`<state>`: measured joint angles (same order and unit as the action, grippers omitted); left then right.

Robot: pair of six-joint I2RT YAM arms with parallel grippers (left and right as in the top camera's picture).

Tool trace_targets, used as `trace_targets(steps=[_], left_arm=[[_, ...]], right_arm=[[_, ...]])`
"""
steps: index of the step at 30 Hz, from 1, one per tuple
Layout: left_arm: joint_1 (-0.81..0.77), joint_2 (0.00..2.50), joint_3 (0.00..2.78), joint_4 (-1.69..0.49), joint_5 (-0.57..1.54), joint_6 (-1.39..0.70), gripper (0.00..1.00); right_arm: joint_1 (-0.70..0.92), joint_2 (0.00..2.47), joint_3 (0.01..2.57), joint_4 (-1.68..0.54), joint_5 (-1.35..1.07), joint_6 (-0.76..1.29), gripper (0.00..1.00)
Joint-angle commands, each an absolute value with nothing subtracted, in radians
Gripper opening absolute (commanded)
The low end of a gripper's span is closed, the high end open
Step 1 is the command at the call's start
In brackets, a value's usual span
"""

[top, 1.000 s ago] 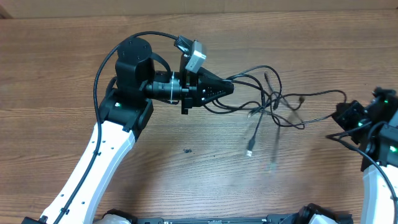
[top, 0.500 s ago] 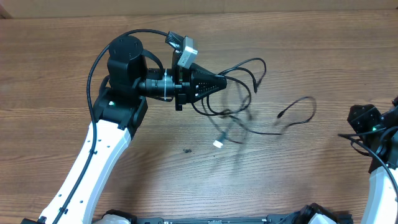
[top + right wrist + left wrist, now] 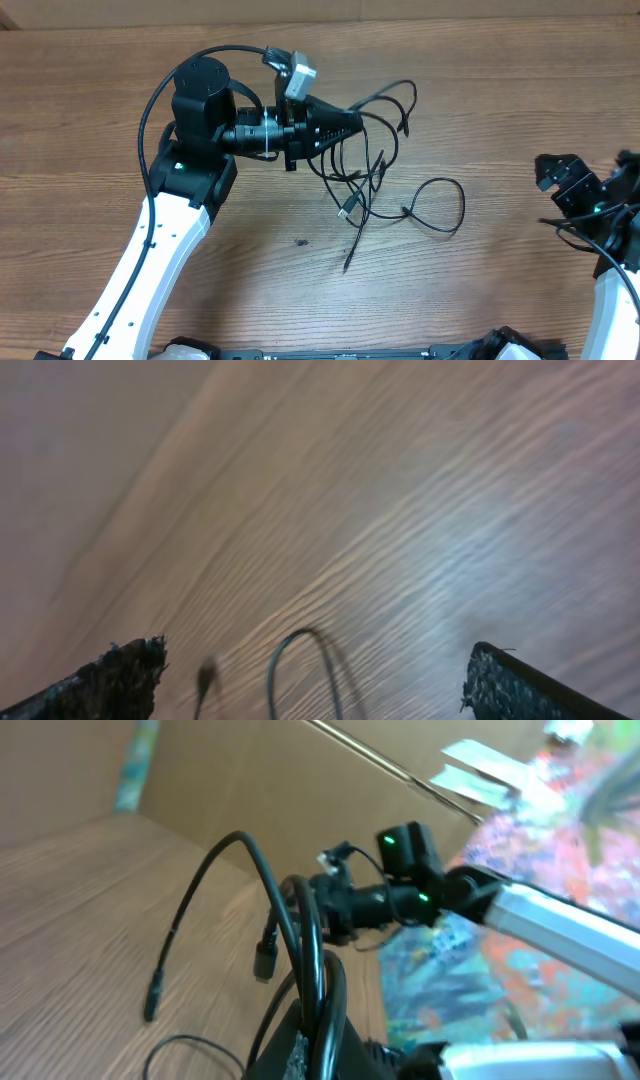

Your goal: Untangle cables

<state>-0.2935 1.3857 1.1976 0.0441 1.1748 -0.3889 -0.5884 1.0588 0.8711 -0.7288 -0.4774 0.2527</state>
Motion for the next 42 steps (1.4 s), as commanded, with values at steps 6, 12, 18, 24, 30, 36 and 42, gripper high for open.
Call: trace_targets(steps=[6, 12, 18, 24, 30, 36, 42], left_arm=[[-0.329, 1.372, 1.214, 0.057, 0.941, -0.590, 0.04], [-0.342, 1.372, 1.214, 0.057, 0.928, -0.584, 0.04], [-0.342, 1.372, 1.214, 0.058, 0.944, -0.613, 0.04], [-0.342, 1.372, 1.214, 0.130, 1.015, -0.656, 0.04], [-0.341, 1.372, 1.214, 0.212, 1.015, -0.775, 0.04], [-0.342, 1.372, 1.214, 0.224, 1.083, -0.840, 0.04], [-0.361, 1.372, 1.214, 0.243, 1.124, -0.908, 0.04]], right_arm=[[-0.588, 1.058, 0.876, -0.783, -0.859, -0.014, 0.98], [-0.471, 1.058, 0.876, -0.800, -0.937, -0.102, 0.98], [-0.262, 1.058, 0.876, -0.788, -0.889, -0.149, 0.98], [-0.137, 1.058, 0.876, -0.780, -0.884, -0.201, 0.99], [-0.009, 1.058, 0.876, -0.749, -0.891, -0.342, 0.99], [0.010, 1.058, 0.876, -0.651, -0.797, -0.342, 0.97], [0.011, 1.058, 0.876, -0.566, -0.786, -0.343, 0.96]])
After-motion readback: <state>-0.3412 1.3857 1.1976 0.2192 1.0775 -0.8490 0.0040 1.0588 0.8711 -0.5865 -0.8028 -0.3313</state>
